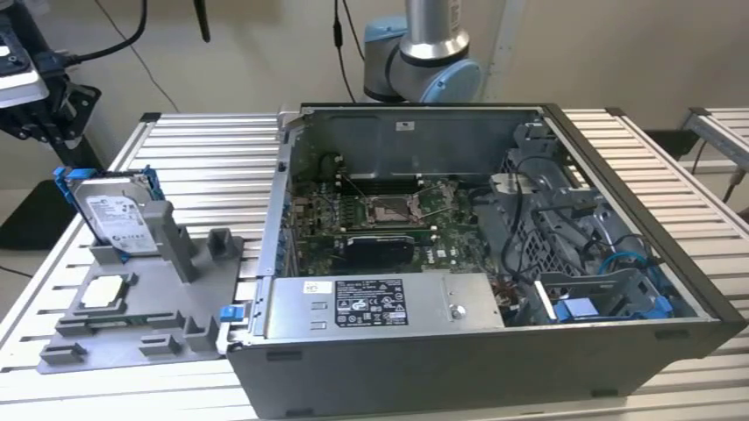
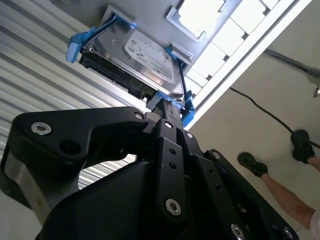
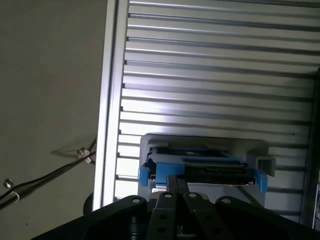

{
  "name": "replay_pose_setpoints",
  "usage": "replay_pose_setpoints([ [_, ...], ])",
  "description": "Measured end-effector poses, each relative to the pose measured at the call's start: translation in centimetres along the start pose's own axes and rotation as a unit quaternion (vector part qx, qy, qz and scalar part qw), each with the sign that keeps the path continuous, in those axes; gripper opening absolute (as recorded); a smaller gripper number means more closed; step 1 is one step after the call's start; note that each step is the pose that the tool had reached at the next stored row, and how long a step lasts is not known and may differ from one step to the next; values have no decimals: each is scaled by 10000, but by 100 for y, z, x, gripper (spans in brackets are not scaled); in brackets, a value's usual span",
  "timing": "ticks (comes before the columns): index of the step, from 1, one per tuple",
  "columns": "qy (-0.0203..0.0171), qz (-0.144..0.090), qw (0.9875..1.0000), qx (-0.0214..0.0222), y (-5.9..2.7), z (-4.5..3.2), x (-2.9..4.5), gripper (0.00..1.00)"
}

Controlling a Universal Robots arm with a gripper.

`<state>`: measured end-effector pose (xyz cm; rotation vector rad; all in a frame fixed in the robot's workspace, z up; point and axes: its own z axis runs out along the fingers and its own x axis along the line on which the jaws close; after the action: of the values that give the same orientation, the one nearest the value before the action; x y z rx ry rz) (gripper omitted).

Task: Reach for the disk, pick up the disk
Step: 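Pick up the disk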

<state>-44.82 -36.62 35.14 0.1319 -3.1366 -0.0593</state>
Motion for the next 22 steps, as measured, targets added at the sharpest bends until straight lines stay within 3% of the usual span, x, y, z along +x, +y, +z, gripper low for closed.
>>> replay_pose_setpoints([
  [4,14,-360,9994,1,0,-1,0,0],
  [10,31,-823,9966,4,-1,-1,0,0],
  [18,51,-1346,9909,4,-4,0,-5,0],
  [22,60,-1577,9875,4,-7,0,-15,0],
])
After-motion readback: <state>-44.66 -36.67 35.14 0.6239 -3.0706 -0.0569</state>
